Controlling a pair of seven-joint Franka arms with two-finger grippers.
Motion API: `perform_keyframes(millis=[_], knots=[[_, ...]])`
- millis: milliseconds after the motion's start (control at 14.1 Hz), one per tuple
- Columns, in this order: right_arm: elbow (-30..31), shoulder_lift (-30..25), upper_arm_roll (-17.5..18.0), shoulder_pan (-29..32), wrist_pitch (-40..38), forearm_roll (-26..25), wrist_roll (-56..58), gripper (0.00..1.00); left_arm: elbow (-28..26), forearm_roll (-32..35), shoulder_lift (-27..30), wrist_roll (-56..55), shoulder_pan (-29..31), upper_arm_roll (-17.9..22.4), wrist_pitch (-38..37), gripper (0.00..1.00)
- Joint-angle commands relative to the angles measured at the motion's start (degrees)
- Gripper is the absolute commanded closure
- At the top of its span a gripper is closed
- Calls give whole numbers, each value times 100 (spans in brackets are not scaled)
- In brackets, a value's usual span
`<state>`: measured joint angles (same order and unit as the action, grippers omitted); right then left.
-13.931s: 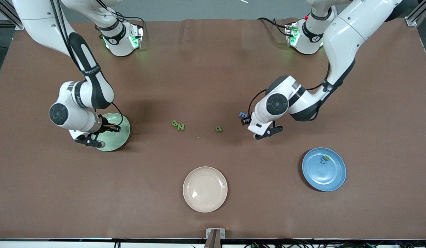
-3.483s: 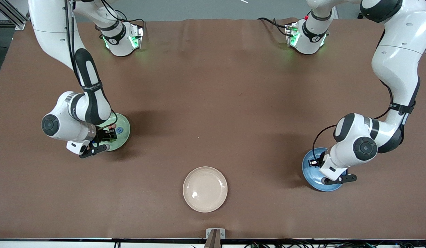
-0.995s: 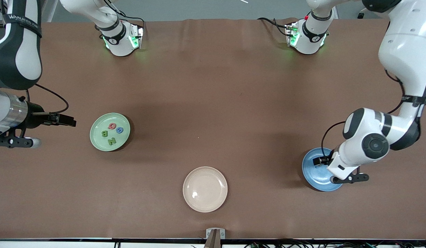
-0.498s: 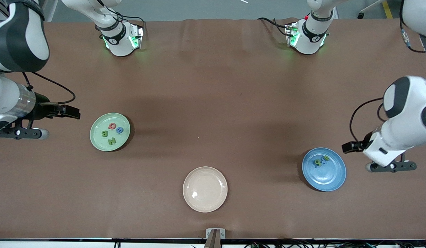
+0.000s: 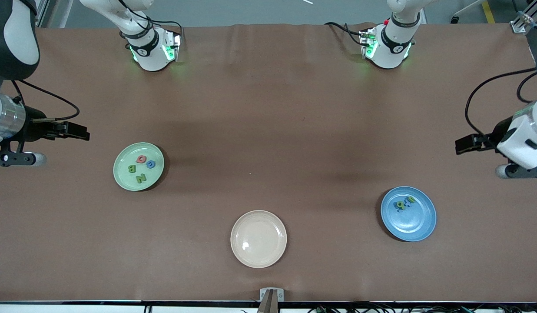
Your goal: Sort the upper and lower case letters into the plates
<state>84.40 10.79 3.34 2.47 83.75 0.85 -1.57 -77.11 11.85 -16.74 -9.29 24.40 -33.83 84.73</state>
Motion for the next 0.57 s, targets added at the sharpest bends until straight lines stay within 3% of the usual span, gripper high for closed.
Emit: perform_keyframes(millis=[0,355,426,498], knots=[[138,-226,132,184,-112,-24,174,0,47,-86,337,77,3,-10,-385,0],[147,-306,18,79,-174,-24,183,0,38,-446,530,94,3,104,-571,0],[147,-349,-26,-9,-166,-24,174,0,-49,-464,836,111,-215,235,-571,0],[147,-350,-157,-131,-166,-24,174,0,-180,-420,1065,68,-695,645,-571,0]])
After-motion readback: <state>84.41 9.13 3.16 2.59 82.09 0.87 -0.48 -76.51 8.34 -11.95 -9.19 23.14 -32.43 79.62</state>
